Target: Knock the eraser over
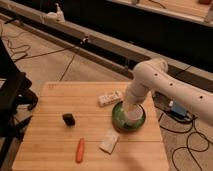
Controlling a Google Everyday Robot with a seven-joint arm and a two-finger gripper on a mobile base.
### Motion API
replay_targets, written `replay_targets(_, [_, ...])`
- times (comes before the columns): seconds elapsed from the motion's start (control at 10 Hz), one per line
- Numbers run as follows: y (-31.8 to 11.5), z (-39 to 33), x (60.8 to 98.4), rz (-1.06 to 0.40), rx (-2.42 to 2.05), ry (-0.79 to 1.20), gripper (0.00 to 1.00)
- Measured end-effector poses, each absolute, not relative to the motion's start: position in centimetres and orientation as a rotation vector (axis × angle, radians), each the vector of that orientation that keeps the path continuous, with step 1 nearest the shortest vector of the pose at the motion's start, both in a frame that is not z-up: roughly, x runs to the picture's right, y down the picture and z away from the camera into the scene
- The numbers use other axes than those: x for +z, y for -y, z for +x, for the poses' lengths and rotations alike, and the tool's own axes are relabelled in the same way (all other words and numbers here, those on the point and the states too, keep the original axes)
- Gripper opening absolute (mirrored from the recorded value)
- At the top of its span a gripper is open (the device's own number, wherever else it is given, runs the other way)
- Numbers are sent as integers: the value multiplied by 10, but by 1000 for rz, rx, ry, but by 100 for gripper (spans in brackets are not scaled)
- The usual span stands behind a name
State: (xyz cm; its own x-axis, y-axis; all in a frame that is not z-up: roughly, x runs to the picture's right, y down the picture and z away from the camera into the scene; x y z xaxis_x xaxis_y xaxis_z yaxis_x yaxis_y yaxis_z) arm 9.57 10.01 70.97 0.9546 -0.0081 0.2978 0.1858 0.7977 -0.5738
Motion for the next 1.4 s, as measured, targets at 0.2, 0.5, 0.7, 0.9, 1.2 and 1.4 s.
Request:
replay_targets(0.2, [-104, 68, 717, -652, -161, 305, 0])
replay_targets(0.5, [-116, 22, 731, -688, -232, 360, 0])
replay_targets(0.7, [-125, -2, 741, -716, -250, 408, 0])
replay_targets(0.9, [-132, -25, 752, -741, -258, 459, 0])
replay_targets(1.2, [-136, -55, 771, -745, -269, 517, 0])
replay_targets(1.4, [-136, -66, 780, -746, -267, 541, 0])
